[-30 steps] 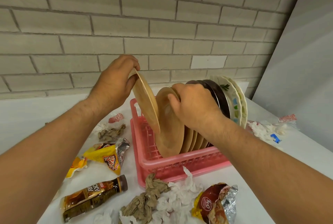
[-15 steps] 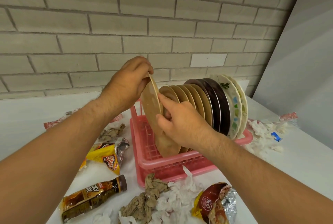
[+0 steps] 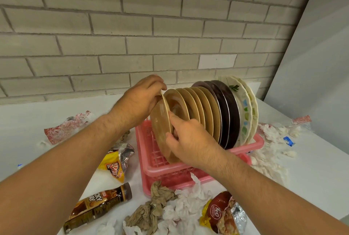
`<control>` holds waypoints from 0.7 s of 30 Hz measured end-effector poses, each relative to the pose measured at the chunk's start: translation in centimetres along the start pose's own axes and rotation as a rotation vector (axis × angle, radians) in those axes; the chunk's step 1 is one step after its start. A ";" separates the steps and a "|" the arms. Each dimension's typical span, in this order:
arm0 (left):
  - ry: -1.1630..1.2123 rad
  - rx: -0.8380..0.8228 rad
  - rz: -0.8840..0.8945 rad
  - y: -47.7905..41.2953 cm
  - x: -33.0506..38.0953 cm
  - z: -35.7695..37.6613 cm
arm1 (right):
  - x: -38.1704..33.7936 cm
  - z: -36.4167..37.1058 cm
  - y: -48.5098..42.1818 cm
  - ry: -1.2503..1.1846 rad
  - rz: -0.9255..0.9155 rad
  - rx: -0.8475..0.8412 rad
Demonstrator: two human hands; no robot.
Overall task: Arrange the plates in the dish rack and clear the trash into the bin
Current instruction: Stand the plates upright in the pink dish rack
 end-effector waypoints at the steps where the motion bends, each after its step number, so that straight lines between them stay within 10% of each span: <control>1: 0.007 -0.017 0.000 0.3 0.1 0.4 | 0.1 0.3 0.2 0.003 0.006 -0.013; 21: 0.388 -0.114 -0.344 1.3 -0.1 3.3 | 2.1 -3.6 1.4 -0.069 0.114 0.071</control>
Point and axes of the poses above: each hand's wrist, its own y-axis away from the middle knuckle, its own z-axis out of the palm, x = y × z, the point moved 10 cm from there along -y, towards the middle knuckle, and after that the axes turned 10 degrees about x, right-handed, at the moved point
